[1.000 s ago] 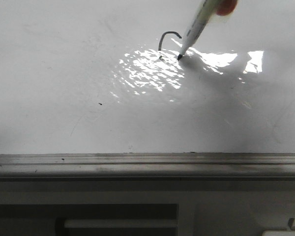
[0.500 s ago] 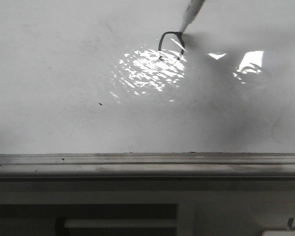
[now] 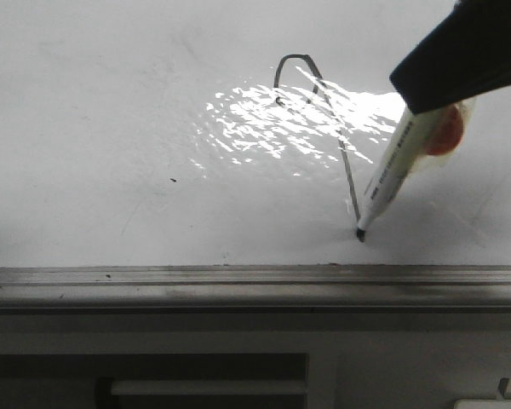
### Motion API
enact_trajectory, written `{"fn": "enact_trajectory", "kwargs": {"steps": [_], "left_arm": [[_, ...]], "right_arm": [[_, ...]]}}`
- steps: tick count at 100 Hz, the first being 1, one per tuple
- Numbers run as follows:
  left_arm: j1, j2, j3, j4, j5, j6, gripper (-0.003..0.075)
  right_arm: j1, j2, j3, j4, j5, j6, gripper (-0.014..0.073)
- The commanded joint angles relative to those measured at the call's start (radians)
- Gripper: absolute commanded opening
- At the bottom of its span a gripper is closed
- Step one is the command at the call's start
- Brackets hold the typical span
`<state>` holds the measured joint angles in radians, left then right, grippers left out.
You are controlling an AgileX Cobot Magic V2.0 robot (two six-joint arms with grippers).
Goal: Write number 9 on whiteboard
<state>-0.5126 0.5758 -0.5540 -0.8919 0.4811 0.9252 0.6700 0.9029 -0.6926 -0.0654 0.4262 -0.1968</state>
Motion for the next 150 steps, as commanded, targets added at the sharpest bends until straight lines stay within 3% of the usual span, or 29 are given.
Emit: {"fn": "enact_trajectory", "kwargs": {"steps": [1,13,18,30,39,56,70,90,96,106,118,137,142,150], "left_arm": [[0.002,0.002,-0.026,-0.036,-0.044,-0.007,-0.002],[0.002,0.006,-0.026,-0.036,-0.034,-0.005,0.0019],[0.002,0.017,-0.026,-0.036,-0.009,0.004,0.0089],[0.002,0.076,-0.028,-0.04,0.085,0.026,0.034],[0.002,0.139,-0.028,-0.122,0.185,0.159,0.0417],[-0.036,0.26,-0.028,-0.384,0.293,0.514,0.0386],[-0.117,0.339,-0.028,-0.462,0.296,0.67,0.0386],[-0.193,0.406,-0.028,-0.483,0.286,0.686,0.0382],[-0.195,0.412,-0.028,-0.495,0.272,0.686,0.0349],[-0.195,0.414,-0.028,-0.528,0.245,0.686,0.0206],[-0.195,0.414,-0.028,-0.536,0.237,0.686,-0.002],[-0.195,0.416,-0.028,-0.502,0.237,0.684,-0.002],[-0.195,0.416,-0.028,-0.49,0.237,0.684,-0.002],[-0.195,0.419,-0.028,-0.488,0.237,0.684,-0.002]], "right_arm": [[0.015,-0.033,-0.087,-0.014,-0.108,-0.01,-0.004],[0.058,-0.047,-0.203,-0.014,-0.051,-0.01,-0.0041],[0.079,-0.042,-0.242,-0.014,0.007,-0.01,-0.0045],[0.143,-0.008,-0.283,-0.003,0.14,-0.012,-0.0069],[0.206,0.023,-0.281,0.04,0.183,-0.057,-0.0069],[0.342,0.092,-0.281,0.095,0.141,-0.127,-0.0069],[0.411,0.135,-0.281,0.095,0.055,-0.127,-0.0069],[0.415,0.15,-0.281,0.095,0.032,-0.127,-0.0069],[0.415,0.15,-0.281,0.096,0.032,-0.127,-0.0069],[0.415,0.15,-0.281,0.099,0.032,-0.127,-0.0069],[0.415,0.15,-0.281,0.1,0.032,-0.127,-0.0069],[0.415,0.15,-0.281,0.102,0.043,-0.127,-0.0047],[0.415,0.15,-0.281,0.102,0.049,-0.127,0.0003],[0.415,0.15,-0.281,0.1,0.057,-0.127,0.0166]]}}
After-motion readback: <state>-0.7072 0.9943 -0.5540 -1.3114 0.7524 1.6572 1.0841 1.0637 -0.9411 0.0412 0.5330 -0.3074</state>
